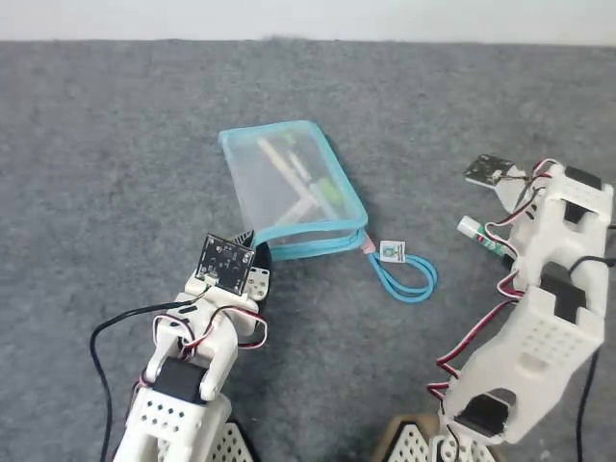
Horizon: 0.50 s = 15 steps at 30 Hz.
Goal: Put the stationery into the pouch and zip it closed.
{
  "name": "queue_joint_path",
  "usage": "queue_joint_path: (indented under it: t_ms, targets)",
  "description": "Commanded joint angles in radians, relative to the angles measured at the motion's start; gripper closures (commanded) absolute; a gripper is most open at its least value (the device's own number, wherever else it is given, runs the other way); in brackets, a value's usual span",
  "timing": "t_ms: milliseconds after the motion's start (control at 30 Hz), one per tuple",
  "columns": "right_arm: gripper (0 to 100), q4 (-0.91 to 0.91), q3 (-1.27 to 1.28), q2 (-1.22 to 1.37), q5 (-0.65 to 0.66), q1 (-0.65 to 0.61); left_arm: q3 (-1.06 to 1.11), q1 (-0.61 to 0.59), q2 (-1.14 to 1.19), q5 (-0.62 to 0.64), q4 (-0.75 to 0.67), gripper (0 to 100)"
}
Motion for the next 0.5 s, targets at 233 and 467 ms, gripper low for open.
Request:
queue_joint_path:
  t_ms: [233,467]
  targets:
    - [85.0,-0.025,-0.009,-0.045,0.021,-0.045,-0.012,0.018,-0.015,-0.009,0.006,99]
    - [97.7,-0.025,-0.009,-0.05,-0.11,-0.008,-0.012,0.018,-0.015,-0.009,0.006,99]
